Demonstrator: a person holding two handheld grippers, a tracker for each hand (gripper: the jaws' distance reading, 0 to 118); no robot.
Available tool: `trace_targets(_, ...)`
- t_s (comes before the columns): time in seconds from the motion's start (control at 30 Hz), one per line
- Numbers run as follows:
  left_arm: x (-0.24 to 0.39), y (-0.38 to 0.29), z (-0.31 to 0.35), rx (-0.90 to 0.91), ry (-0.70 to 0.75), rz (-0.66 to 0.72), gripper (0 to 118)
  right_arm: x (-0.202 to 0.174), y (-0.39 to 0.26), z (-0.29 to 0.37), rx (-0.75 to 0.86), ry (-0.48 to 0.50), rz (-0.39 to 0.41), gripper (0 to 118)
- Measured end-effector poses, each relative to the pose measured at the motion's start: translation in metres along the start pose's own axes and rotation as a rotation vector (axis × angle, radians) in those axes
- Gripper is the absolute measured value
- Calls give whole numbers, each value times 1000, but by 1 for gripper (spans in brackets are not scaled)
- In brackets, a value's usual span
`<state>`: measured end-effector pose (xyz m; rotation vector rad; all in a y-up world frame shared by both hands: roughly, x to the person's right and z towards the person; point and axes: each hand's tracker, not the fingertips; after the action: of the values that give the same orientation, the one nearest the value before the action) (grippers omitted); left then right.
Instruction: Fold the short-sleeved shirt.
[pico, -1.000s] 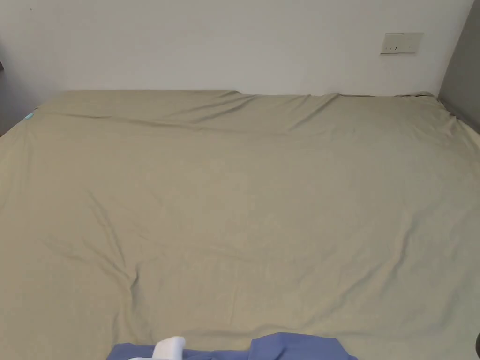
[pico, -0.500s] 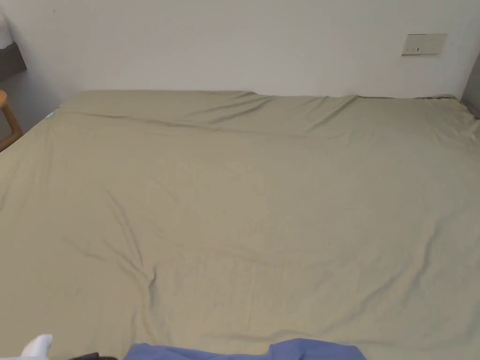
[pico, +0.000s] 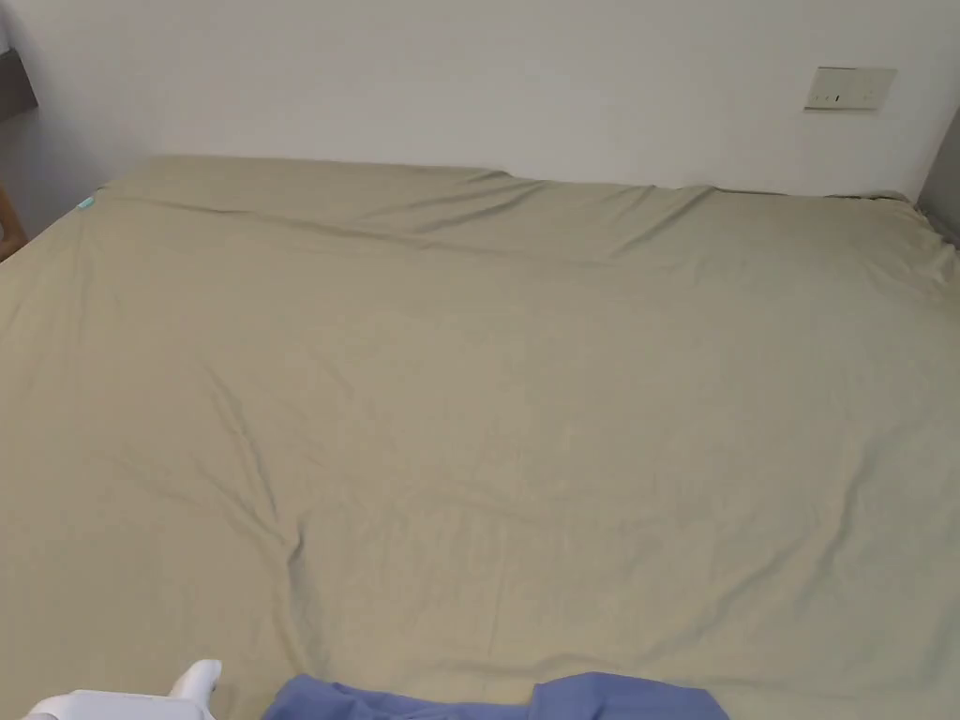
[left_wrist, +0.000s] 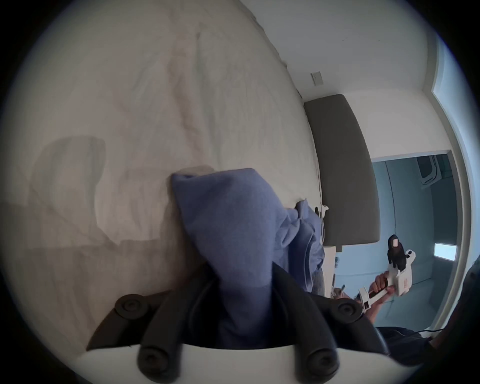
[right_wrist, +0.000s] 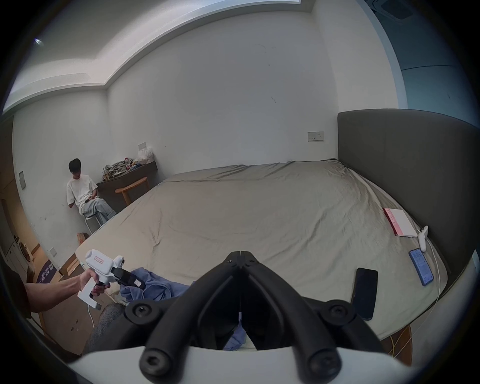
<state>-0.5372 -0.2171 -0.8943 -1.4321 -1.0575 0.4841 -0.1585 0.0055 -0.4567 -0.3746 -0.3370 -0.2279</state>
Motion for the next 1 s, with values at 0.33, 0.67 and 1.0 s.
trace_targets(0.33, 1, -7, 111, 244, 155, -29, 14, 3, 5, 3, 23, 9, 14, 8)
trace_targets(0.67, 85, -10, 182, 339, 582, -189, 14, 8, 3, 5, 19, 5, 15, 8)
trace_targets(1.0, 161, -7, 13, 93, 395, -380, 14, 12, -4, 12, 6, -16, 8, 8)
